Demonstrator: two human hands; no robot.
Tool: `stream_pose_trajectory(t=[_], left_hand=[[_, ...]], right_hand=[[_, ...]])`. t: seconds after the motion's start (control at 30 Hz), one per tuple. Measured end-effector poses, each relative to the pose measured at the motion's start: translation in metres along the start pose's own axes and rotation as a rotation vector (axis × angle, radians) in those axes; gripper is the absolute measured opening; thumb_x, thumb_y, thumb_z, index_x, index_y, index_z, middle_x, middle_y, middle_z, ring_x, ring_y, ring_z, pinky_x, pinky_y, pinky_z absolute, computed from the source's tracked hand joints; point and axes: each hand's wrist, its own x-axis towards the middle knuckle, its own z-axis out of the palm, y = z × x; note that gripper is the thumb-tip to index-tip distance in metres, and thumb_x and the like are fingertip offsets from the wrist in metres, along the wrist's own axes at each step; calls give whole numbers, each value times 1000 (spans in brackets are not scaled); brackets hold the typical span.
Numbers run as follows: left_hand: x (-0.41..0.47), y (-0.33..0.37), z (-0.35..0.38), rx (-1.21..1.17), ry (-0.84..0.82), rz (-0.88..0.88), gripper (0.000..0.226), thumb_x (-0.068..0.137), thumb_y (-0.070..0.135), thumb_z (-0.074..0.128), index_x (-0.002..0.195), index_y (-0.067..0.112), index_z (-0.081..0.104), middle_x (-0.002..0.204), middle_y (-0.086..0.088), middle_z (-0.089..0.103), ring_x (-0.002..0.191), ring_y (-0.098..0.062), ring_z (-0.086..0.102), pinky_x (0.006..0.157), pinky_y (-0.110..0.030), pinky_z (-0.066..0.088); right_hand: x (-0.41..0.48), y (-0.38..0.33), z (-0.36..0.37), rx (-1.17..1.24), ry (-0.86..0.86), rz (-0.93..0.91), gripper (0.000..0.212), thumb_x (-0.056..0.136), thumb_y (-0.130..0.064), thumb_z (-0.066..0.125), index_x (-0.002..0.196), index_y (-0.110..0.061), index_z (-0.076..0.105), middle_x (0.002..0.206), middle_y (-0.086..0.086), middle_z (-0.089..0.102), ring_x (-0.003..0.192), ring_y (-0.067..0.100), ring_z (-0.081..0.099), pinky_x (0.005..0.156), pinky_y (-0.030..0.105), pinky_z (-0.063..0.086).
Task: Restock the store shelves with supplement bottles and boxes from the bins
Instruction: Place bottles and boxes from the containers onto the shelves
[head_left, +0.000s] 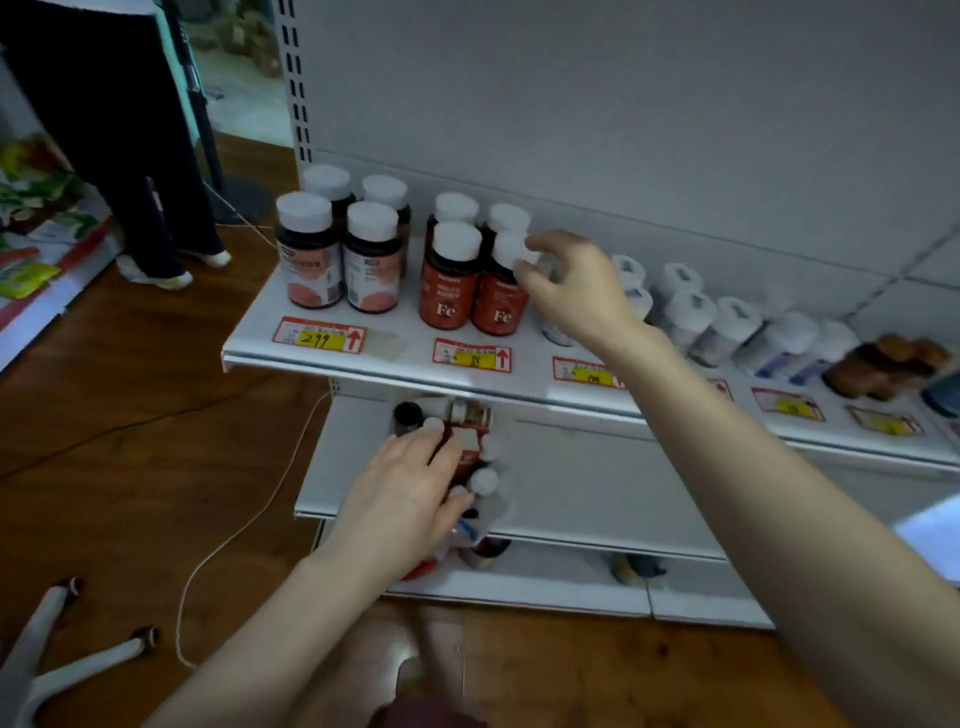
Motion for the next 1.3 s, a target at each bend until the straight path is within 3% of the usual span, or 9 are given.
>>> stream_pose_trajectory(t=[0.17, 0.37, 0.5, 0.67, 0.77, 0.87, 1.07, 1.17, 1.3], left_hand=[[-35, 2, 17, -17, -169, -16, 47, 64, 33, 65, 99, 1, 69, 91, -15, 69, 79, -31, 68, 65, -37, 56], [-58, -12, 57, -43, -285, -73, 48, 56, 23, 88, 93, 0, 69, 81, -14, 69, 71, -31, 67, 58, -33, 55], [-63, -28, 98, -73, -357, -191, 45, 74, 27, 76, 109, 2, 64, 100, -16, 67, 92, -33, 64, 73, -37, 53], [-61, -60, 155, -71, -378, -414, 53, 89, 33, 58, 132, 5, 48, 134, -18, 49, 126, -31, 44, 100, -38, 39], [-58, -80, 186, -66, -325, -476, 56, 86, 29, 64, 130, -1, 49, 136, -27, 44, 127, -40, 41, 100, -45, 39], [-49, -95, 209, -57, -314, -518, 62, 89, 34, 58, 138, 1, 39, 145, -25, 33, 134, -36, 31, 107, -42, 30], [-46, -115, 244, -77, -361, -536, 68, 94, 48, 39, 147, 10, 21, 156, -10, 8, 141, -26, 20, 112, -39, 20], [-49, -117, 248, -77, -350, -543, 80, 86, 65, 23, 147, 12, 23, 157, -8, 9, 140, -26, 22, 113, -42, 17], [-50, -117, 251, -69, -329, -555, 89, 76, 66, 14, 145, 11, 28, 156, -8, 14, 139, -25, 25, 113, -42, 18]], right_hand=[[-77, 11, 0, 57, -28, 46, 35, 90, -22, 57, 121, -7, 58, 125, 6, 59, 117, 17, 51, 84, 9, 29], [-140, 41, 44, 117, -167, 109, 35, 90, -23, 58, 121, -8, 58, 124, 6, 60, 118, 18, 51, 87, 7, 27], [-167, 74, 95, 134, -296, 165, 38, 89, -23, 59, 124, -7, 56, 127, 8, 58, 120, 19, 50, 86, 5, 24], [-171, 121, 165, 172, -399, 234, 44, 88, -27, 60, 127, -8, 52, 128, 7, 56, 118, 19, 51, 89, 16, 33], [-156, 140, 203, 192, -409, 267, 45, 86, -25, 63, 125, -6, 53, 125, 9, 57, 116, 21, 52, 86, 20, 35], [-135, 156, 242, 169, -418, 260, 42, 85, -24, 64, 122, -5, 54, 119, 13, 59, 112, 26, 53, 82, 22, 36], [-93, 181, 308, 79, -461, 274, 58, 87, -29, 61, 138, -12, 38, 142, 8, 41, 128, 23, 40, 103, 29, 31], [-80, 198, 326, 4, -434, 207, 55, 84, -30, 64, 132, -12, 44, 135, 9, 46, 125, 27, 42, 101, 34, 35], [-67, 213, 342, -78, -483, 168, 61, 81, -32, 66, 133, -11, 41, 138, 9, 43, 126, 28, 40, 102, 37, 35]])
